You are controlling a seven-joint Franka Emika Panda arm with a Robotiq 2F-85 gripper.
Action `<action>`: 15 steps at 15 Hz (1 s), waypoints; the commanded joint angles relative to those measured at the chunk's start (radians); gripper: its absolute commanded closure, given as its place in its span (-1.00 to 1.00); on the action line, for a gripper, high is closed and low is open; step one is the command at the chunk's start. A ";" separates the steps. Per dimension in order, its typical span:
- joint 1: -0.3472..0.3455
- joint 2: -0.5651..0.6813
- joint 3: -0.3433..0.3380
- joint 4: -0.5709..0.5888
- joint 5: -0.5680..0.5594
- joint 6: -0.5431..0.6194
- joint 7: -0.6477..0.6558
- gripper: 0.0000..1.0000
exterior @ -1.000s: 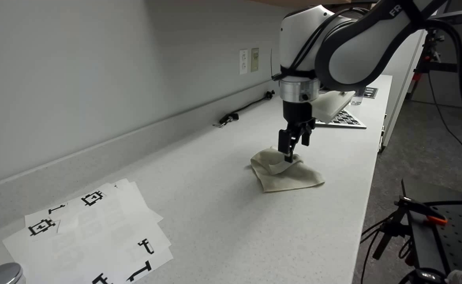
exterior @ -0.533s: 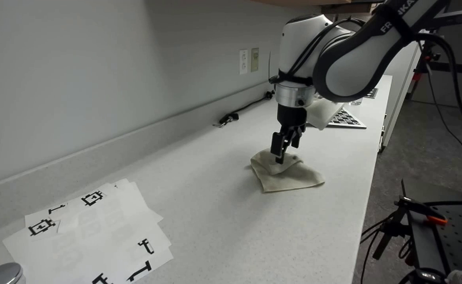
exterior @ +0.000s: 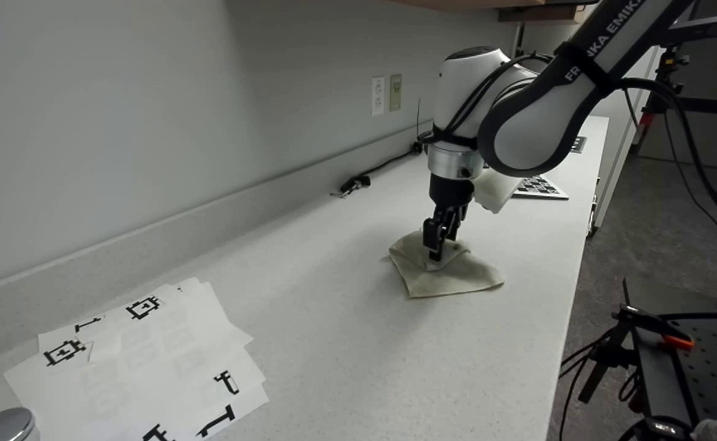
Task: Use the towel to wipe the counter
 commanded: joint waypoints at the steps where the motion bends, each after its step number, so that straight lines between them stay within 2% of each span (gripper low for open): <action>1: 0.005 0.033 0.003 0.034 0.053 0.012 -0.081 0.27; 6: 0.003 0.043 0.009 0.066 0.091 0.010 -0.107 0.97; 8: 0.008 0.052 0.010 0.083 0.101 0.003 -0.105 1.00; 9: 0.011 0.058 0.013 0.092 0.105 0.000 -0.106 0.95; 15: 0.103 0.125 0.020 0.165 0.053 -0.028 -0.076 0.95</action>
